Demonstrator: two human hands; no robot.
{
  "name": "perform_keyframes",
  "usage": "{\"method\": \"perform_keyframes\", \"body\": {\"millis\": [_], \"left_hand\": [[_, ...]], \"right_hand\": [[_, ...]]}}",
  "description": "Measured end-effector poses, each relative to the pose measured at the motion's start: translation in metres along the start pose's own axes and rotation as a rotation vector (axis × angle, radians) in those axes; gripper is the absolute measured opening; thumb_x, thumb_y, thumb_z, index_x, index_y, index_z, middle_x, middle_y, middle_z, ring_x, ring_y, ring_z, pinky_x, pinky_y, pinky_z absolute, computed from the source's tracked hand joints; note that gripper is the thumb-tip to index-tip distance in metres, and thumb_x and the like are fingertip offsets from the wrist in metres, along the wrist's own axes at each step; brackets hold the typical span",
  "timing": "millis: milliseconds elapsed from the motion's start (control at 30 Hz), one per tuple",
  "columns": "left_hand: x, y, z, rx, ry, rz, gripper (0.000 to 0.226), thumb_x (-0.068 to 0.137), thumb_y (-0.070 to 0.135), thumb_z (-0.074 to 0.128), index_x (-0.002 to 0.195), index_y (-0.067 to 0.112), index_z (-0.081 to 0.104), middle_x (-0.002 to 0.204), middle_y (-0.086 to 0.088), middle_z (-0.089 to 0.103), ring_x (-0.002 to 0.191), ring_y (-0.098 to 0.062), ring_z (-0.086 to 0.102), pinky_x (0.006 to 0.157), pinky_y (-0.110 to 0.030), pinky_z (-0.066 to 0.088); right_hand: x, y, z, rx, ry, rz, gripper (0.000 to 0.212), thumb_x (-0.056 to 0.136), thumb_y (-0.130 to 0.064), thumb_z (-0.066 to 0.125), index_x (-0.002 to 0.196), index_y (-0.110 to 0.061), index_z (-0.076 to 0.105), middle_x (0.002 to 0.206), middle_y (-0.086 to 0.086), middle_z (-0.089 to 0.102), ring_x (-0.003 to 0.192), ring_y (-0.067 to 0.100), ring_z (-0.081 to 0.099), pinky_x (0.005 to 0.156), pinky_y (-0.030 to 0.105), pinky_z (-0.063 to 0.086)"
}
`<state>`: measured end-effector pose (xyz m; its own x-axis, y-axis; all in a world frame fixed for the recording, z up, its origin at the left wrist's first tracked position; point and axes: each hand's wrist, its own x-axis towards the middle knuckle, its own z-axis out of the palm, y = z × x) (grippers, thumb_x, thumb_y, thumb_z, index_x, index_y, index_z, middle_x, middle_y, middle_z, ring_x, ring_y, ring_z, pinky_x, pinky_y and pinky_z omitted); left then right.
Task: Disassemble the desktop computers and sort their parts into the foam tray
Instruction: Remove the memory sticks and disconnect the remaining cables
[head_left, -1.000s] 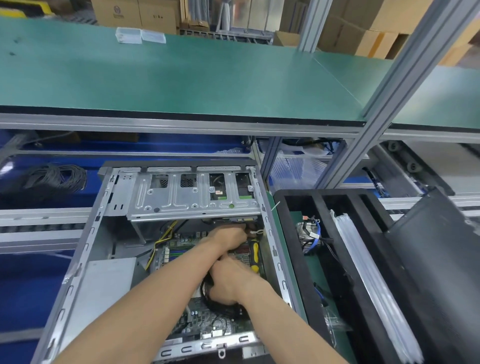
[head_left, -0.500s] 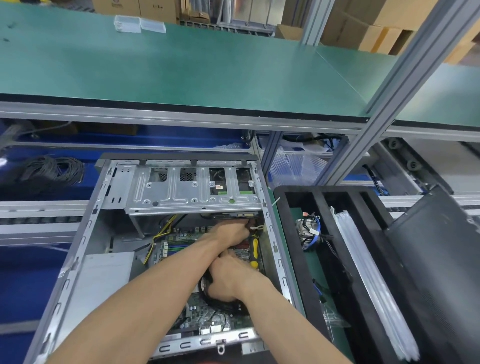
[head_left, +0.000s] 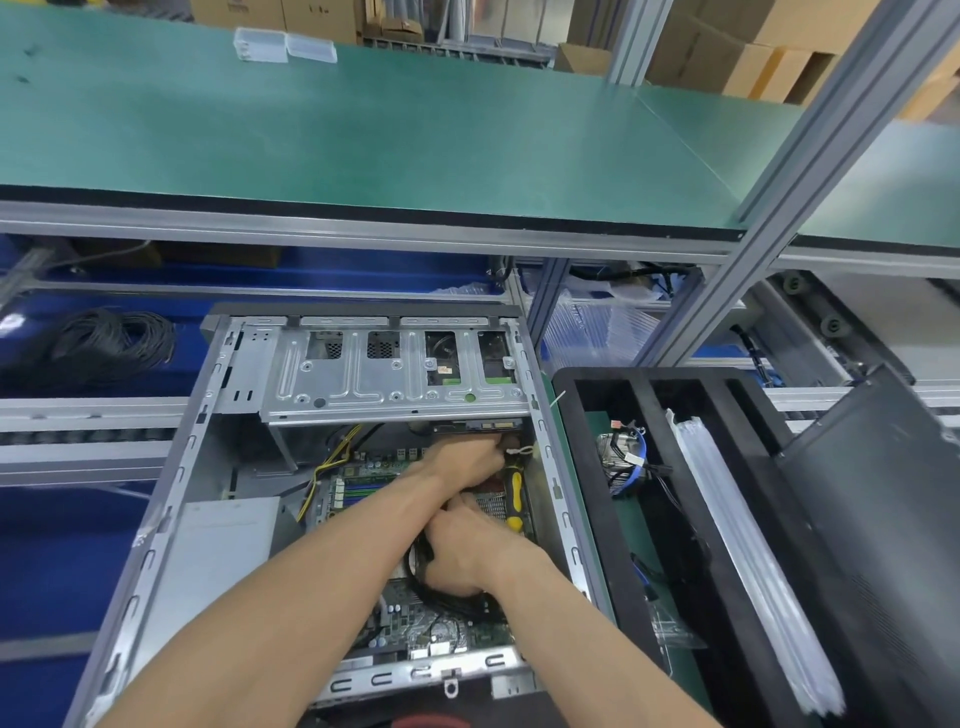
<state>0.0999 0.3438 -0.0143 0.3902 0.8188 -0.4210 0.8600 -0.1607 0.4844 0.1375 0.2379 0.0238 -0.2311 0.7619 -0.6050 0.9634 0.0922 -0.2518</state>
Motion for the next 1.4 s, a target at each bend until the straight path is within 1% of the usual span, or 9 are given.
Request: {"method": "perform_keyframes", "body": {"millis": [200, 367, 533, 633, 733, 800, 1000, 1233, 1400], "left_hand": [[0.005, -0.029, 0.006, -0.191, 0.012, -0.124, 0.035, 0.104, 0.043, 0.038, 0.070, 0.037, 0.037, 0.096, 0.012, 0.046, 0.100, -0.013, 0.035, 0.087, -0.027, 0.022], [0.001, -0.020, -0.001, -0.234, -0.036, -0.153, 0.029, 0.101, 0.039, 0.040, 0.074, 0.031, 0.045, 0.095, 0.007, 0.052, 0.097, -0.015, 0.040, 0.090, -0.032, 0.032], [-0.011, -0.004, -0.015, -0.019, -0.114, -0.100, 0.035, 0.097, 0.038, 0.041, 0.066, 0.022, 0.041, 0.066, 0.003, 0.047, 0.061, -0.014, 0.043, 0.059, -0.029, 0.031], [-0.012, -0.008, -0.015, -0.135, -0.149, -0.158, 0.037, 0.089, 0.061, 0.048, 0.090, 0.027, 0.063, 0.097, 0.002, 0.060, 0.095, -0.021, 0.058, 0.076, -0.031, 0.037], [-0.017, -0.014, -0.016, -0.352, -0.094, -0.327, 0.094, 0.065, 0.085, 0.056, 0.142, 0.031, 0.054, 0.149, -0.004, 0.048, 0.137, -0.026, 0.045, 0.101, -0.035, 0.037], [-0.018, -0.014, -0.015, -0.349, -0.090, -0.326, 0.104, 0.058, 0.089, 0.052, 0.146, 0.032, 0.050, 0.157, -0.004, 0.040, 0.141, -0.027, 0.041, 0.111, -0.038, 0.036], [-0.022, -0.006, -0.016, -0.301, -0.126, -0.240, 0.114, 0.053, 0.101, 0.039, 0.145, 0.034, 0.050, 0.158, -0.005, 0.040, 0.143, -0.028, 0.038, 0.110, -0.043, 0.031], [-0.015, -0.004, -0.014, -0.064, -0.146, -0.110, 0.063, 0.098, 0.072, 0.017, 0.146, 0.041, 0.044, 0.146, -0.003, 0.054, 0.130, -0.024, 0.052, 0.097, -0.035, 0.036], [-0.022, -0.011, -0.012, -0.047, -0.085, 0.008, 0.070, 0.085, 0.077, 0.021, 0.136, 0.042, 0.054, 0.142, 0.000, 0.058, 0.127, -0.024, 0.054, 0.096, -0.031, 0.040]], "right_hand": [[-0.003, 0.000, -0.003, 0.014, 0.023, -0.011, 0.069, 0.088, -0.015, 0.056, 0.151, -0.006, 0.031, 0.152, 0.020, 0.028, 0.142, 0.038, 0.028, 0.110, 0.047, 0.038], [-0.003, 0.001, -0.005, 0.017, 0.030, -0.018, 0.068, 0.089, -0.016, 0.057, 0.151, -0.007, 0.031, 0.151, 0.022, 0.030, 0.139, 0.040, 0.033, 0.110, 0.047, 0.039], [-0.004, 0.000, -0.006, 0.017, 0.039, -0.024, 0.068, 0.089, -0.017, 0.057, 0.150, -0.009, 0.028, 0.146, 0.023, 0.034, 0.135, 0.041, 0.037, 0.105, 0.049, 0.042], [-0.005, 0.001, -0.006, 0.015, 0.039, -0.029, 0.070, 0.089, -0.018, 0.058, 0.152, -0.010, 0.027, 0.150, 0.022, 0.031, 0.137, 0.041, 0.036, 0.106, 0.048, 0.042], [-0.005, 0.000, -0.006, 0.018, 0.038, -0.031, 0.073, 0.089, -0.017, 0.058, 0.154, -0.013, 0.025, 0.152, 0.021, 0.030, 0.137, 0.042, 0.037, 0.106, 0.049, 0.043], [-0.006, 0.000, -0.006, 0.017, 0.037, -0.033, 0.074, 0.089, -0.017, 0.057, 0.154, -0.012, 0.024, 0.153, 0.021, 0.029, 0.139, 0.042, 0.035, 0.108, 0.048, 0.042], [-0.005, 0.001, -0.006, 0.025, 0.038, -0.033, 0.068, 0.090, -0.018, 0.058, 0.151, -0.010, 0.029, 0.146, 0.022, 0.034, 0.135, 0.042, 0.038, 0.104, 0.049, 0.044], [-0.005, 0.000, -0.006, 0.014, 0.035, -0.030, 0.068, 0.090, -0.018, 0.059, 0.150, -0.010, 0.030, 0.145, 0.023, 0.037, 0.133, 0.041, 0.039, 0.102, 0.048, 0.044], [-0.008, 0.000, -0.008, 0.016, 0.050, -0.015, 0.058, 0.090, -0.017, 0.058, 0.144, -0.007, 0.039, 0.137, 0.024, 0.046, 0.125, 0.041, 0.047, 0.095, 0.046, 0.047]]}}
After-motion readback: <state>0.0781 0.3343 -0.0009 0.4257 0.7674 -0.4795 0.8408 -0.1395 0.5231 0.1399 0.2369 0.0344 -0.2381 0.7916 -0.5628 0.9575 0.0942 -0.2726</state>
